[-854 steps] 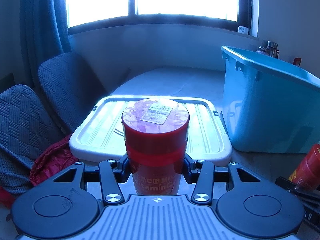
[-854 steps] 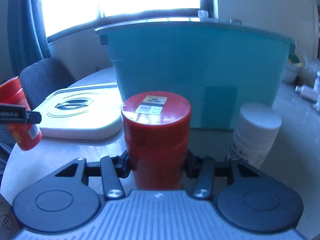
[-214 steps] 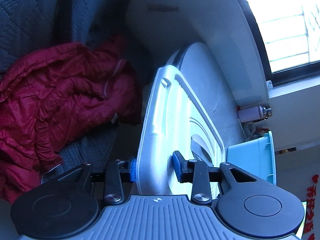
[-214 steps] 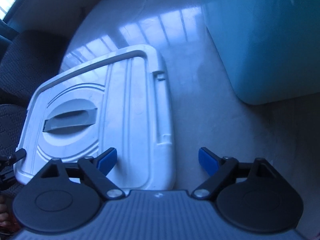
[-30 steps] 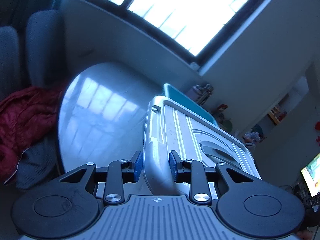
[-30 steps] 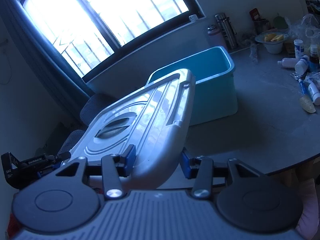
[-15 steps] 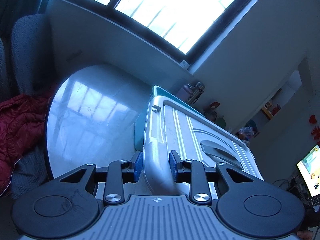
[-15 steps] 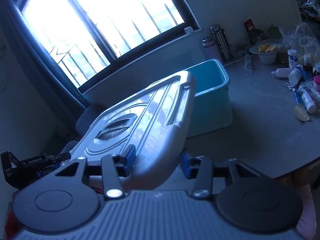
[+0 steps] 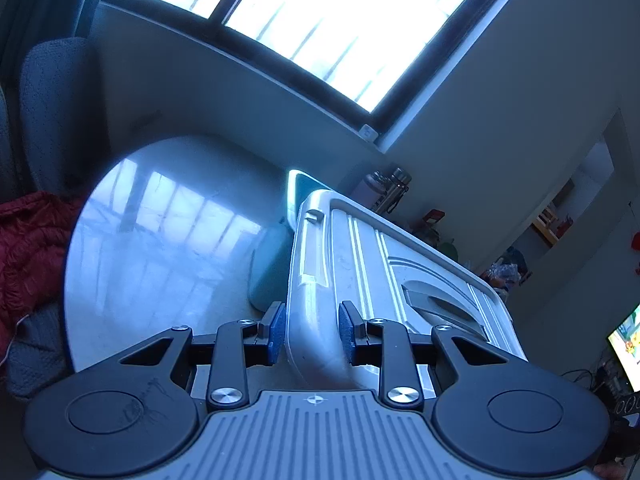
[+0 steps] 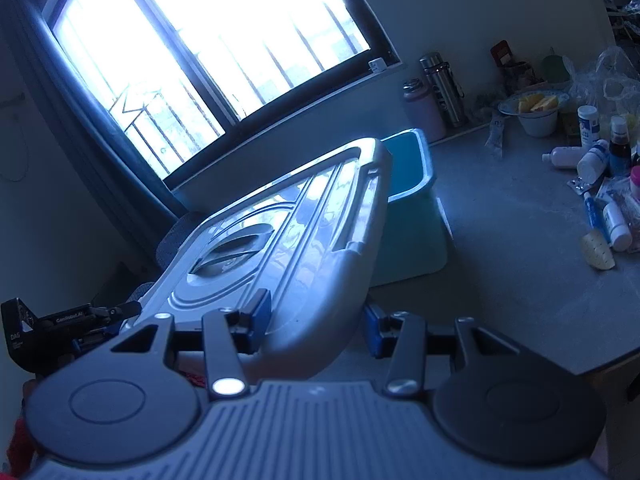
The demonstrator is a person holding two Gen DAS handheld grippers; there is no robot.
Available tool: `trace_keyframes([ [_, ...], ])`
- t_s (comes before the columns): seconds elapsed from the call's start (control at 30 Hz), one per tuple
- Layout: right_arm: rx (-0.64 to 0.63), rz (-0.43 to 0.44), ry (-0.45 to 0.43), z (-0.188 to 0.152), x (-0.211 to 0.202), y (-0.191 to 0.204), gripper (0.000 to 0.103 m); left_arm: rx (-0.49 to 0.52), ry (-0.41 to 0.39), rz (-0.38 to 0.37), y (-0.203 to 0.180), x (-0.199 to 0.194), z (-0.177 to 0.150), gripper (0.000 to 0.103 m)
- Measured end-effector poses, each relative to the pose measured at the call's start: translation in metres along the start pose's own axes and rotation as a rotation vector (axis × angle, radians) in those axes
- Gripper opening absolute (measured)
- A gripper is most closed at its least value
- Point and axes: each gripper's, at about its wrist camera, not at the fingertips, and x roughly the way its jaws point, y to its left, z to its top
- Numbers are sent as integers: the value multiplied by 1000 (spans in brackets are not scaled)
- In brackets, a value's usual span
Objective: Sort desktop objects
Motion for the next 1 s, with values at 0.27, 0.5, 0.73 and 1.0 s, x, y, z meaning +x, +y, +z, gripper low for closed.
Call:
trace_keyframes([
  [0.27, 15, 2, -8, 7, -16, -37, 47, 5, 22, 5, -34, 19, -10, 30],
  [0.5, 22, 0, -19, 9, -29, -53, 47, 24, 29, -4, -50, 24, -15, 30],
  [0.73, 26, -1, -22, 10, -32, -58, 48, 34, 32, -7, -56, 26, -17, 30],
  [1.0, 34, -4, -33, 25, -19, -63, 48, 44, 31, -12, -55, 40, -9, 30],
])
